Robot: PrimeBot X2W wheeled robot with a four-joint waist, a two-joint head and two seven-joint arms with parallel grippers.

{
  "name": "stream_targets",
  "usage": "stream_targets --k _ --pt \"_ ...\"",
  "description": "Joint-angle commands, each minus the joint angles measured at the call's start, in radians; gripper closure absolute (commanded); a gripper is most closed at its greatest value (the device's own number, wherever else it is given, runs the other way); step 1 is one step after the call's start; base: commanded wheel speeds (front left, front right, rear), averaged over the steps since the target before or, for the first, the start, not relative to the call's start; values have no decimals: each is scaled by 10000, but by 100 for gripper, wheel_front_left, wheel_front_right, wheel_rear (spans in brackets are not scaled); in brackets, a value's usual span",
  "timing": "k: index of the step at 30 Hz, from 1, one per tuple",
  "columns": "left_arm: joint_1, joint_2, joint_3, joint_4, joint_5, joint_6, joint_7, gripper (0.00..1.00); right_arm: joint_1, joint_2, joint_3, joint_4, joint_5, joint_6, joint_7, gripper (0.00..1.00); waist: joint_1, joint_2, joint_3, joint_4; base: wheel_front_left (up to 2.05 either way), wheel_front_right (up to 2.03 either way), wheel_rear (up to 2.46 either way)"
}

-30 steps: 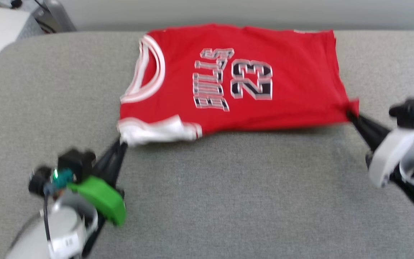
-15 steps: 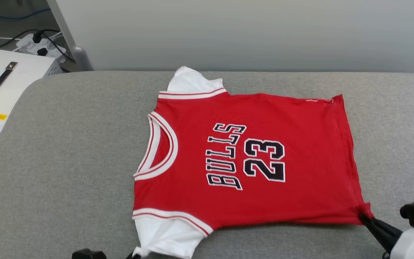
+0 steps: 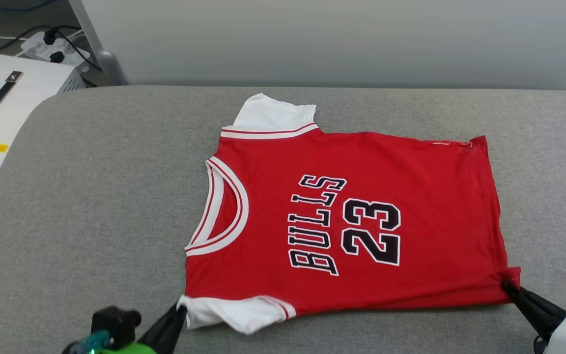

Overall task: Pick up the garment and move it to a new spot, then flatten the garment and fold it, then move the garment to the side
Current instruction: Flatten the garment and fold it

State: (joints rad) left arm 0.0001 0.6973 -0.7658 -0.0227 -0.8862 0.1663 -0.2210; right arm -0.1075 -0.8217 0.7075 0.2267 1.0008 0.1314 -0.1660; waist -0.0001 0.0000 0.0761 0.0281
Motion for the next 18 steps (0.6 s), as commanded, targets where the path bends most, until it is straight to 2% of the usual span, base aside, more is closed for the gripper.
stream_targets --k 1,10,18 --pt "-686 -122 104 186 240 -180 -79 100 -84 73 -261 -142 -38 -7 86 100 1 0 205 14 0 0 0" --pt "-3746 -560 237 1685 745 -1342 482 100 -534 349 -1621 -733 -203 -7 774 100 1 0 1129 -258 0 0 0" --pt "-5576 -1076 126 3735 1019 -2190 660 100 -1430 877 -2095 -551 -332 -7 1498 100 1 0 2044 -547 0 0 0"
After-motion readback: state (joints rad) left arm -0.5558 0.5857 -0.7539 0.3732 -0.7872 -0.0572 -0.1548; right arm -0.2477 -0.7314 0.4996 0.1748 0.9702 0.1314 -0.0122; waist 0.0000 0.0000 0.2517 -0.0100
